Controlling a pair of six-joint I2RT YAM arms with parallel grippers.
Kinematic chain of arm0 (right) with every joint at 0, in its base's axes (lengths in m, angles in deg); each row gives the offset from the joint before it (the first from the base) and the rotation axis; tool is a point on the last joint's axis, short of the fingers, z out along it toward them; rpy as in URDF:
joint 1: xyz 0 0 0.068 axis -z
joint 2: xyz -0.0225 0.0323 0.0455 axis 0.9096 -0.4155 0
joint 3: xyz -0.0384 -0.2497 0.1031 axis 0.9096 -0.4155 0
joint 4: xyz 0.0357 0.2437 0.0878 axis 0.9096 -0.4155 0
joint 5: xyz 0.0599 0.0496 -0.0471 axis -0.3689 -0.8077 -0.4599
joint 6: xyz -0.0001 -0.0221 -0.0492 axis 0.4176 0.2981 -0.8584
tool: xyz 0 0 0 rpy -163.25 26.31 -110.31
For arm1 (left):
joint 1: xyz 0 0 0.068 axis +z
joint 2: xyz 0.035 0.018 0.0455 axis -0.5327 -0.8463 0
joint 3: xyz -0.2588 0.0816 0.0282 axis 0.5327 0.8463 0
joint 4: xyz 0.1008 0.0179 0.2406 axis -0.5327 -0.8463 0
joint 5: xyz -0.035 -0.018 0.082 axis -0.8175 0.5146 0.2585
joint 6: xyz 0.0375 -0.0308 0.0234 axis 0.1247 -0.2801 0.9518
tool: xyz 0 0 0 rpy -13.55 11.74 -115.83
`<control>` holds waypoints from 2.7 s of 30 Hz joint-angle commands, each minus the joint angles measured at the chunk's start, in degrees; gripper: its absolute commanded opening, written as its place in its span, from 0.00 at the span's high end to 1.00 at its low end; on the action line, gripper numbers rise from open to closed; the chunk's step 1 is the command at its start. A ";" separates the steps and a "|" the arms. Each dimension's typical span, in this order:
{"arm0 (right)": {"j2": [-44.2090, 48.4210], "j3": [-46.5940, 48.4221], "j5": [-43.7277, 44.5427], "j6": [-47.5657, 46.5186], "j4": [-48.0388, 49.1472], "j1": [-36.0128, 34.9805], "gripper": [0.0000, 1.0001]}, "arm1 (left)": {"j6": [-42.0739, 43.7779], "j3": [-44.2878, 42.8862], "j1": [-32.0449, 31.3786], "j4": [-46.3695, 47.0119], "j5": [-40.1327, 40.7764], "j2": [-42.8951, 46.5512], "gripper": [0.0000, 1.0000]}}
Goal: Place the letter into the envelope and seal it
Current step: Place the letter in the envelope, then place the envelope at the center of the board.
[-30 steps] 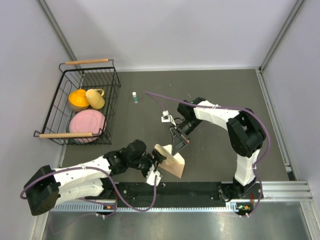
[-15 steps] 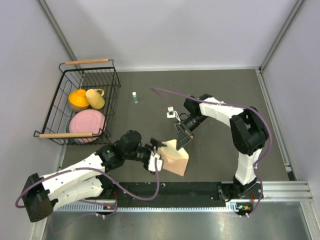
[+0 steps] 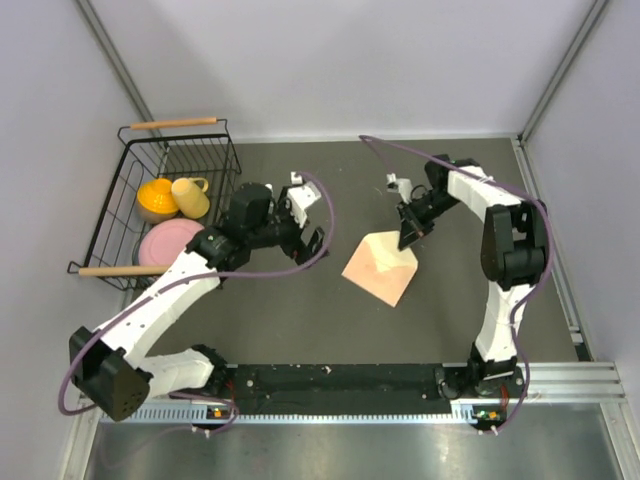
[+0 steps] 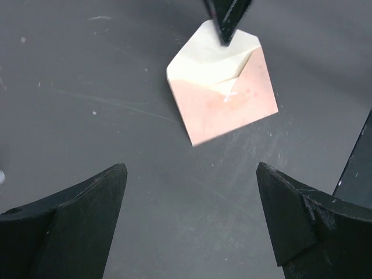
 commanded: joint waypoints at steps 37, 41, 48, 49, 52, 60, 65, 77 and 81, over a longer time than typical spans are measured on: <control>4.16 -10.03 7.80 16.07 9.26 7.48 0.47 | 4.38 -40.83 24.52 -5.64 16.14 -47.29 0.21; 5.65 -10.91 8.68 17.12 9.08 7.66 0.41 | 4.12 -43.12 24.52 -6.51 17.20 -50.45 0.22; 11.44 -12.58 10.43 18.88 10.13 7.66 0.24 | 3.24 -42.69 24.52 -6.78 16.94 -52.48 0.33; 12.06 -12.67 11.31 18.97 10.40 7.75 0.19 | 2.80 -42.51 24.52 -6.87 16.76 -52.48 0.34; 13.91 -11.53 12.54 18.62 11.01 7.75 0.06 | 2.27 -41.98 24.52 -7.04 16.41 -52.57 0.35; 16.02 -5.82 13.77 18.01 11.81 7.75 0.01 | 1.92 -41.36 24.52 -7.39 17.11 -53.71 0.47; 16.02 -1.87 13.25 18.18 11.81 7.75 0.01 | 1.75 -41.37 24.61 -7.74 18.69 -54.23 0.48; 17.96 0.60 11.93 16.78 12.42 7.48 0.01 | 1.22 -40.75 24.70 -8.10 18.08 -53.36 0.58; 18.84 1.21 12.02 15.90 13.04 7.39 0.01 | 0.52 -41.01 24.70 -8.36 17.64 -53.27 0.59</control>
